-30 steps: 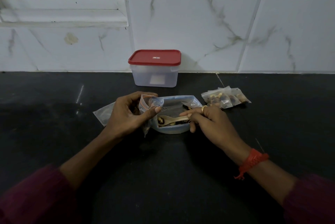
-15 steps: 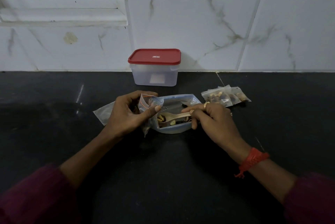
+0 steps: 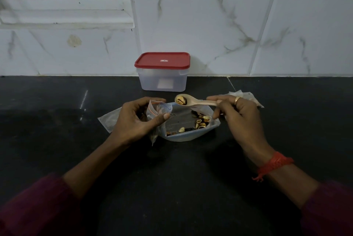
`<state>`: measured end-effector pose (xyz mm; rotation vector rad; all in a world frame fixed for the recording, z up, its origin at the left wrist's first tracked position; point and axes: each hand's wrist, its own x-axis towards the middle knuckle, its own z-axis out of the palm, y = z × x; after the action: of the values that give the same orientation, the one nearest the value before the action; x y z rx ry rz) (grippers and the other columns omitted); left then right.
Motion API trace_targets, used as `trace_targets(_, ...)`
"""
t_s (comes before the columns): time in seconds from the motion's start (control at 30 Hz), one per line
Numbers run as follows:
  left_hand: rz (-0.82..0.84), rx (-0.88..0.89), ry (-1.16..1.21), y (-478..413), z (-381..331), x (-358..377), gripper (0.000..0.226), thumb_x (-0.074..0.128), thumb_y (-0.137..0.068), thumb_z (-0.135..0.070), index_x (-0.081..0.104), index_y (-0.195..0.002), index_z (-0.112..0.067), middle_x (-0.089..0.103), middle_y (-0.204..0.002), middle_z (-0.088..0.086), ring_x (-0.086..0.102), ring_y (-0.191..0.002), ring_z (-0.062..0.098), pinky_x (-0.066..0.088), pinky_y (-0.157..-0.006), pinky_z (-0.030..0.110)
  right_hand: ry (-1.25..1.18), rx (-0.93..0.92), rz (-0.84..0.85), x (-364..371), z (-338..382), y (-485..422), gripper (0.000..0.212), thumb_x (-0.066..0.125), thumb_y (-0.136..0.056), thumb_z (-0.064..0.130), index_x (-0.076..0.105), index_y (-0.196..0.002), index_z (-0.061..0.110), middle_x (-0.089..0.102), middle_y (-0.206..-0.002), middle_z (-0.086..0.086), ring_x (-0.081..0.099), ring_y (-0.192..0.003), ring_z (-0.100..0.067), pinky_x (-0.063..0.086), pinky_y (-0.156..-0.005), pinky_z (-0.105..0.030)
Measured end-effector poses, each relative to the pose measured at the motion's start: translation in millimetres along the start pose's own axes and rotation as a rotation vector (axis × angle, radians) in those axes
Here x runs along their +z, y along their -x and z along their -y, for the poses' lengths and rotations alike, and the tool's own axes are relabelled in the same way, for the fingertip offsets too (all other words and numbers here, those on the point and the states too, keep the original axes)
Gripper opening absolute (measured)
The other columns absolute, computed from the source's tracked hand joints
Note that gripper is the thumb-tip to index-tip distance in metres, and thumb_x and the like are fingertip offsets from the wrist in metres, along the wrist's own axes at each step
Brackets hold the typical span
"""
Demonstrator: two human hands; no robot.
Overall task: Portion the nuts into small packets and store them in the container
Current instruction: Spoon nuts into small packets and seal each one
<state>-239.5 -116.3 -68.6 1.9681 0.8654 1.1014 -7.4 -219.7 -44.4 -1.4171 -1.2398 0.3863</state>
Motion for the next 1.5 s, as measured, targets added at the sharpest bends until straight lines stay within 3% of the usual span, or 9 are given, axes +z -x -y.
trace_targets(0.1, 0.009, -0.002, 0.001, 0, 0, 0, 0.055, 0.075, -0.072, -0.054, 0.07, -0.116, -0.02, 0.075, -0.109, -0.006, 0.071, -0.102, 0.012, 0.062, -0.082, 0.045, 0.005, -0.132, 0.06, 8, 3, 7, 0.026, 0.054, -0.101, 0.014, 0.072, -0.111, 0.03, 0.072, -0.073, 0.009, 0.064, -0.068, -0.001, 0.049, -0.062, -0.017)
trace_targets(0.23, 0.022, 0.009, 0.001, 0, 0, 0, 0.048, 0.075, -0.074, -0.049, 0.071, -0.112, -0.019, 0.076, -0.105, -0.004, 0.072, -0.099, 0.015, 0.061, -0.079, 0.049, 0.169, -0.324, 0.161, 19, -2, 14, 0.027, 0.054, -0.101, 0.031, 0.068, -0.124, 0.035, 0.074, -0.09, 0.021, 0.068, -0.092, -0.008, 0.046, -0.094, -0.048)
trace_targets(0.5, 0.016, -0.006, 0.028, -1, 0, 0, 0.045, 0.083, -0.074, -0.042, 0.07, -0.113, -0.022, 0.075, -0.107, -0.007, 0.07, -0.103, 0.009, 0.062, -0.084, 0.038, 0.293, -0.46, 0.132, 20, -6, 14, 0.033, 0.057, -0.097, 0.029, 0.065, -0.128, 0.037, 0.072, -0.109, 0.023, 0.061, -0.097, 0.003, 0.033, -0.095, -0.04)
trace_targets(0.67, 0.003, 0.004, 0.022, -1, 1, 1, 0.042, 0.08, -0.079, -0.035, 0.07, -0.116, -0.017, 0.074, -0.11, -0.005, 0.07, -0.104, 0.011, 0.062, -0.083, 0.037, 0.175, -0.367, -0.013, 12, -6, 7, 0.026, 0.055, -0.099, 0.029, 0.07, -0.119, 0.034, 0.074, -0.089, 0.02, 0.069, -0.084, -0.002, 0.047, -0.088, -0.052)
trace_targets(0.8, -0.009, 0.031, -0.005, 0, -2, 2, 0.055, 0.084, -0.073, -0.048, 0.068, -0.119, -0.02, 0.071, -0.116, -0.01, 0.068, -0.108, 0.006, 0.061, -0.084, 0.028, 0.259, -0.174, -0.117, 6, -12, 2, 0.025, 0.048, -0.089, 0.044, 0.067, -0.096, 0.057, 0.07, -0.068, 0.011, 0.062, -0.068, -0.007, 0.049, -0.087, -0.055)
trace_targets(1.03, -0.024, 0.104, -0.034, 1, -9, 5, 0.051, 0.079, -0.07, -0.038, 0.066, -0.116, -0.021, 0.066, -0.115, -0.017, 0.064, -0.106, -0.003, 0.053, -0.081, 0.012, 0.574, -0.195, 0.057, 11, -17, 6, 0.023, 0.055, -0.088, 0.045, 0.073, -0.103, 0.046, 0.067, -0.088, 0.017, 0.057, -0.094, -0.007, 0.039, -0.102, -0.055)
trace_targets(1.2, -0.021, 0.18, -0.065, 1, -8, 4, 0.056, 0.088, -0.071, -0.037, 0.066, -0.118, -0.016, 0.067, -0.116, -0.014, 0.065, -0.109, 0.003, 0.053, -0.085, 0.014, 0.731, -0.328, 0.203, 18, -17, 11, 0.034, 0.061, -0.087, 0.058, 0.066, -0.12, 0.047, 0.065, -0.115, 0.016, 0.055, -0.114, -0.011, 0.007, -0.103, -0.026)
trace_targets(1.43, -0.011, 0.248, -0.072, 2, -10, 5, 0.061, 0.082, -0.072, -0.042, 0.063, -0.121, -0.012, 0.067, -0.118, -0.01, 0.065, -0.11, 0.008, 0.052, -0.089, 0.017, 0.474, -0.405, 0.13, 26, -6, 12, 0.04, 0.055, -0.088, 0.064, 0.067, -0.119, 0.042, 0.069, -0.102, 0.022, 0.058, -0.105, 0.003, 0.033, -0.109, -0.047)
trace_targets(1.5, -0.021, 0.292, -0.058, 4, -12, 8, 0.062, 0.085, -0.072, -0.036, 0.061, -0.122, -0.008, 0.067, -0.118, -0.004, 0.065, -0.11, 0.014, 0.052, -0.089, 0.02, 0.231, -0.387, 0.237, 32, 4, 17, 0.042, 0.067, -0.088, 0.053, 0.064, -0.126, 0.034, 0.07, -0.106, 0.019, 0.063, -0.104, 0.003, 0.047, -0.101, -0.039)
